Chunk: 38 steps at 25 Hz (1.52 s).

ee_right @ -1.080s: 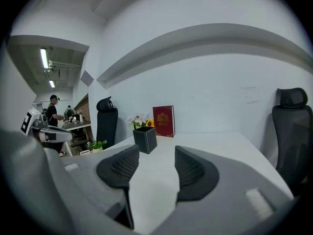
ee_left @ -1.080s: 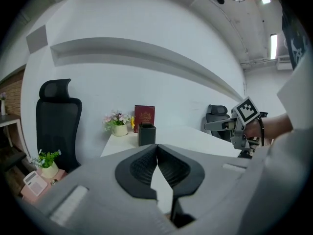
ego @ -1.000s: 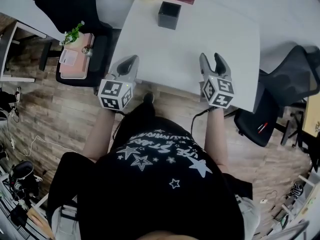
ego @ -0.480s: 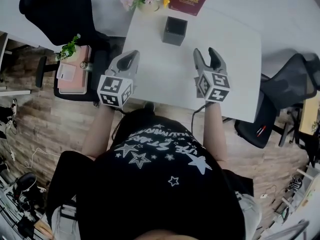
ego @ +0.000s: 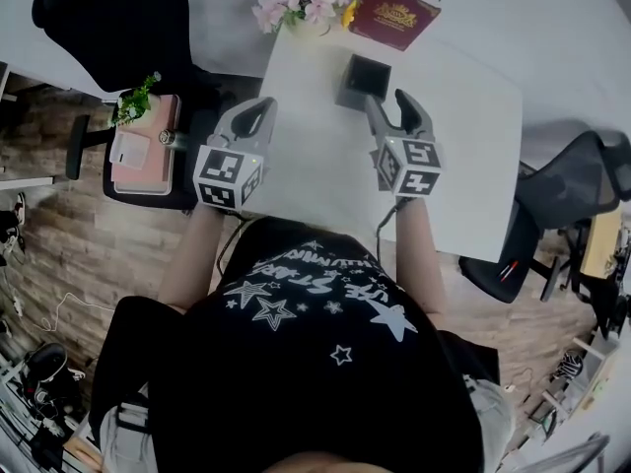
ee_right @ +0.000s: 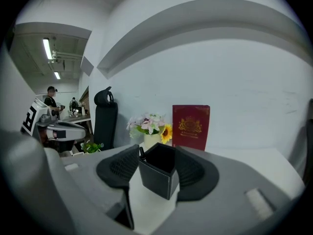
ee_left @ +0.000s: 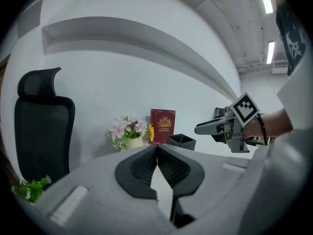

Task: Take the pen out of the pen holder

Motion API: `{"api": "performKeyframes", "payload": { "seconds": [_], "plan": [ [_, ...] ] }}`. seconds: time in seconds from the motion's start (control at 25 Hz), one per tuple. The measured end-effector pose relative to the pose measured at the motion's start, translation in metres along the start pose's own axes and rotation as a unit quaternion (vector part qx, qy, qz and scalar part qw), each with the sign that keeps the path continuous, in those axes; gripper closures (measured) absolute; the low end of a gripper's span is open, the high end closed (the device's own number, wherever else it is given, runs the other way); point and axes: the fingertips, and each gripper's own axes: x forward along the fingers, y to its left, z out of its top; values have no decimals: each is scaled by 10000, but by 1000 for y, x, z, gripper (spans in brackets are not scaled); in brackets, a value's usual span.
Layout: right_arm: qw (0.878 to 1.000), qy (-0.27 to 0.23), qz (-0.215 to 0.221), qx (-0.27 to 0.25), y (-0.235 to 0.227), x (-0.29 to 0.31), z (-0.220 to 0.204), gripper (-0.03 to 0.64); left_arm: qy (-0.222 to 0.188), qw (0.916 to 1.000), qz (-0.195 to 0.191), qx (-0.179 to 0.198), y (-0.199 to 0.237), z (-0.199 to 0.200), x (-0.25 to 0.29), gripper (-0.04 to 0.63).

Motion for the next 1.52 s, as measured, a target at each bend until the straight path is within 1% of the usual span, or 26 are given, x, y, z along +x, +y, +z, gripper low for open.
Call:
{"api": "performKeyframes", "payload": {
  "seconds": [0.12,0.28,0.4,0.44,0.52,0.6,0.68,0.8,0.88,0.96,1.0,1.04,1.2,1.36,1.52],
  "plan": [
    [9997,121,185,-92,14,16,-1,385,37,10000,-28,17,10,-3,6,584],
    [9985,249,432,-217,30,35,-4,385,73,9999,-55,-59,20,-7,12,584],
    [9976,345,547,-267,37,46,-6,387,96,9999,-58,-100,27,-10,17,584],
    [9972,382,576,-285,39,50,-7,403,108,9999,-60,-117,28,-11,18,584],
    [9965,478,616,-310,42,55,-11,405,140,9998,-64,-161,32,-14,19,584],
    [9961,553,623,-303,43,60,-14,414,174,9996,-53,-197,36,-17,21,584],
    [9959,597,613,-299,44,63,-15,443,200,9995,-39,-234,39,-20,23,584],
    [9953,683,606,-328,43,66,-18,454,237,9993,-21,-293,42,-23,26,584],
    [9955,702,557,-321,41,68,-19,494,247,9992,-10,-317,44,-25,27,584],
    [9960,709,472,-287,38,68,-20,512,257,9991,-9,-325,43,-26,29,584],
    [9962,718,416,-275,36,68,-21,547,267,9991,-12,-327,43,-26,29,584],
    [9963,725,366,-270,34,68,-21,568,280,9991,-13,-329,43,-27,29,584],
    [9967,677,328,-296,30,66,-20,578,322,9989,26,-346,43,-28,27,584],
    [9975,518,302,-378,27,63,-13,580,302,9990,79,-326,43,-26,24,584],
    [9973,357,406,-499,30,56,-3,579,266,9992,128,-255,38,-23,19,584]
  ]
}}
